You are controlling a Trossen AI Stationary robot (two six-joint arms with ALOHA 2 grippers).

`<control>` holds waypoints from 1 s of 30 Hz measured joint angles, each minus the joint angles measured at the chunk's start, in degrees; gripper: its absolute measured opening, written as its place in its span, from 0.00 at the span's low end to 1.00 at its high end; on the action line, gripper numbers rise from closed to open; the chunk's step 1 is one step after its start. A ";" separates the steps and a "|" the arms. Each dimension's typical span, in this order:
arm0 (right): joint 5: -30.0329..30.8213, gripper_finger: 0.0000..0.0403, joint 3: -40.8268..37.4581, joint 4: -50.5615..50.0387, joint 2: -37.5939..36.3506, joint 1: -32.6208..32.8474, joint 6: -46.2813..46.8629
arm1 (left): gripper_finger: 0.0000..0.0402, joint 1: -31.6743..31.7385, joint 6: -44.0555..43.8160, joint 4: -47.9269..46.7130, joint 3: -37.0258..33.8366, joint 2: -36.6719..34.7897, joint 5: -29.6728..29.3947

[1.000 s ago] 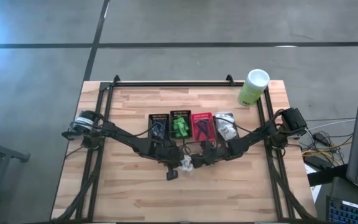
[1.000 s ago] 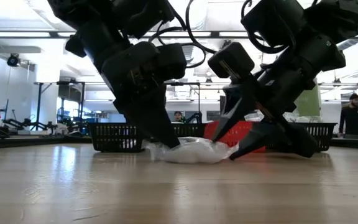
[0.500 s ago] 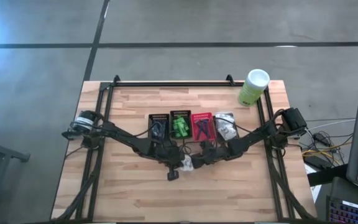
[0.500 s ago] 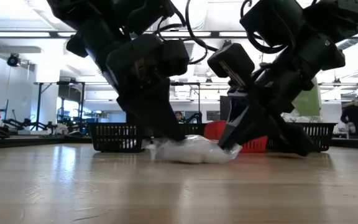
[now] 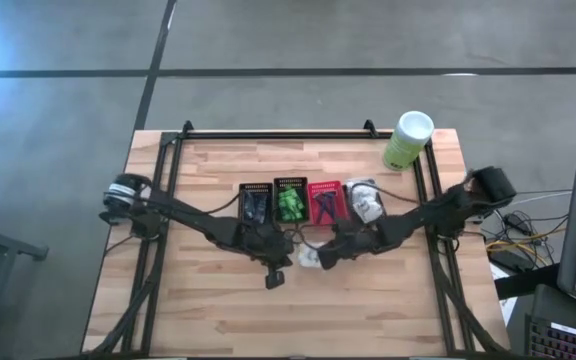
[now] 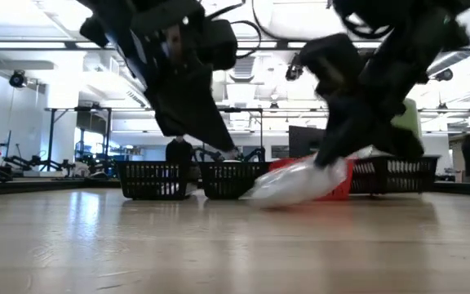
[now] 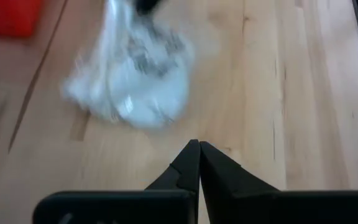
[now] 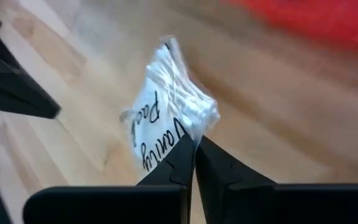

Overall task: Pick & Place Travel size toiletries
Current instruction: Put the white cotton pack into the right black basket

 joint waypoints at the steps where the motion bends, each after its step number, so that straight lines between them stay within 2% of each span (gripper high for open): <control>1: 0.81 0.02 0.04 -2.53 -2.07 -0.02 -0.67 | 0.03 -0.09 -0.01 -1.02 -0.01 -0.76 -0.01; 13: 12.42 0.02 0.07 -33.87 -29.24 -0.68 -2.24 | 0.03 -0.15 0.08 -3.21 -0.07 -5.26 -2.93; 15: 15.80 0.02 0.07 -40.74 -32.67 -1.32 -0.59 | 0.03 -0.15 0.04 -3.47 -0.07 -5.26 -3.31; 17: 16.10 0.02 0.04 -46.04 -35.51 -2.72 0.43 | 0.03 -0.15 -0.01 -3.63 -0.07 -5.26 -3.47; 20: 13.11 0.02 0.00 -47.90 -38.28 -4.43 -1.92 | 0.03 -0.12 -0.05 -3.65 -0.07 -5.26 -3.66; 24: 7.02 0.02 -0.02 -47.61 -38.34 -5.60 -7.69 | 0.03 -0.12 -0.05 -3.61 -0.07 -5.26 -5.17; 30: 10.29 0.02 -0.04 -49.35 -37.14 -5.88 -11.55 | 0.03 -0.08 -0.05 -3.65 -0.07 -5.22 -8.12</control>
